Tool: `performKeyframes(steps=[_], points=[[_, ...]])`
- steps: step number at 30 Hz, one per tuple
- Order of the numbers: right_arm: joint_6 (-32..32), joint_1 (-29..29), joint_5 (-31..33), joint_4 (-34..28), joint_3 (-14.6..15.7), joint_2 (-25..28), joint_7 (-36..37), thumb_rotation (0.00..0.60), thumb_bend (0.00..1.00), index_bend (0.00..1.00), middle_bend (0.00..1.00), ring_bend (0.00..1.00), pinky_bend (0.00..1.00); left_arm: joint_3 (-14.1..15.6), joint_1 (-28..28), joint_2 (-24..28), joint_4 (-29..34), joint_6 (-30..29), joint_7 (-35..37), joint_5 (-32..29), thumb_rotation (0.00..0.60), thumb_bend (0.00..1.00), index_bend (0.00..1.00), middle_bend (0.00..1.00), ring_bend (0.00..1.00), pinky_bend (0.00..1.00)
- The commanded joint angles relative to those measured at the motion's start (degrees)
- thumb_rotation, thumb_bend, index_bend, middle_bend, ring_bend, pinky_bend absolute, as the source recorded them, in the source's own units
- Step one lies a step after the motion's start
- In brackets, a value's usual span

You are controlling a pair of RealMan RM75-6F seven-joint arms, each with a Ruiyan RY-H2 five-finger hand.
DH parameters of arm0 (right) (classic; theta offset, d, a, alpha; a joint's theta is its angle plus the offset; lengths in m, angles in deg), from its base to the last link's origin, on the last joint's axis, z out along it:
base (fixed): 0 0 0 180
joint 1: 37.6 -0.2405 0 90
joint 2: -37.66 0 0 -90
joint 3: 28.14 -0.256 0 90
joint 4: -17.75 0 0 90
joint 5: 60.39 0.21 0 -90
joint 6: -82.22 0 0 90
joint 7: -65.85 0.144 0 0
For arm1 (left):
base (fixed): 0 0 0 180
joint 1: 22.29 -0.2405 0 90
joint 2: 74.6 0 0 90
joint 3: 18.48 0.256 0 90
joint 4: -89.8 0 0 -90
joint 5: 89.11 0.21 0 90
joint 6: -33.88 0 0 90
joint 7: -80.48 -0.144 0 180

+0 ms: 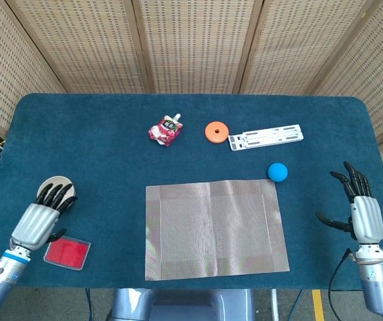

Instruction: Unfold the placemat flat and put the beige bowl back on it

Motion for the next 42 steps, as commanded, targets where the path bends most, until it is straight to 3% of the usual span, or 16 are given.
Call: performKeyframes(steps=[1,11,18,28,42], points=[[-0.1,-0.08,-0.19,0.06,0.19,-0.19,-0.34,0.6,0.23,0.2,0.0,0.0,0.0,-1.6,-2.45,-1.48,-6.57,-0.11,3.27,-3.15,0.6,0.24,0.29,0.0,0.0,0.0],[-0.17,-0.09,-0.2,0.0,0.33,-0.26,-0.48,0.6,0.23,0.2,0.0,0.0,0.0,-4.48,-3.26,-6.92,-19.06,3.88,10.32,-5.45,0.6,0.26,0.46,0.0,0.0,0.0],[-0.06,-0.1,-0.29,0.0,0.39,-0.33,-0.64,0.6,0.23,0.2,0.0,0.0,0.0,-6.09,-2.07,-11.04,-26.94,8.19,13.69,-6.0,0.6,0.28,0.47,0.0,0.0,0.0],[-0.17,-0.15,-0.32,0.05,0.52,-0.45,-0.78,0.6,0.23,0.2,0.0,0.0,0.0,-7.1,-0.48,-14.93,-32.21,11.08,16.2,-4.7,0.6,0.29,0.5,0.0,0.0,0.0],[0.26,0.03,-0.44,-0.4,0.4,0.02,-0.04,0.6,0.23,0.2,0.0,0.0,0.0,-7.47,0.61,-17.64,-34.62,13.93,15.78,-3.93,0.6,0.54,0.63,0.0,0.0,0.0]])
